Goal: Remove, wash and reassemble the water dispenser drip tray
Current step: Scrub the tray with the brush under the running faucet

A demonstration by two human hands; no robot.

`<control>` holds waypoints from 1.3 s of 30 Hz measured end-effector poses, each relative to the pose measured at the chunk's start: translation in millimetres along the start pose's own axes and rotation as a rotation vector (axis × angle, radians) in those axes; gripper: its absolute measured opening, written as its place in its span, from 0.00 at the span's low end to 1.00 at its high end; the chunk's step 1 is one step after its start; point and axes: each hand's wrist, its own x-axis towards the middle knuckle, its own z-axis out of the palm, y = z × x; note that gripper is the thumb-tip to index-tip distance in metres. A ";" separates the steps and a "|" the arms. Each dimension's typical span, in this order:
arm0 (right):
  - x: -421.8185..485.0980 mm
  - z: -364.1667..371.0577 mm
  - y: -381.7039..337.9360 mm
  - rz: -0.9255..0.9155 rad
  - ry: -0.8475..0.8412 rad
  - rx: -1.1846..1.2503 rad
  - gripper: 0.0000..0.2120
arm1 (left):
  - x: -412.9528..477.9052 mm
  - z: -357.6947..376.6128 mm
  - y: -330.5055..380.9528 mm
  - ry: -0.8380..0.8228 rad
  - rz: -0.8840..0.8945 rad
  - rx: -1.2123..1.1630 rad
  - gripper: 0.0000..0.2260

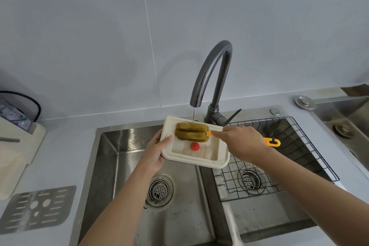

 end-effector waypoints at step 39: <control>-40.7 -1.7 -24.0 0.331 -0.088 0.461 0.17 | -38.2 -21.6 2.1 0.171 0.072 0.011 0.21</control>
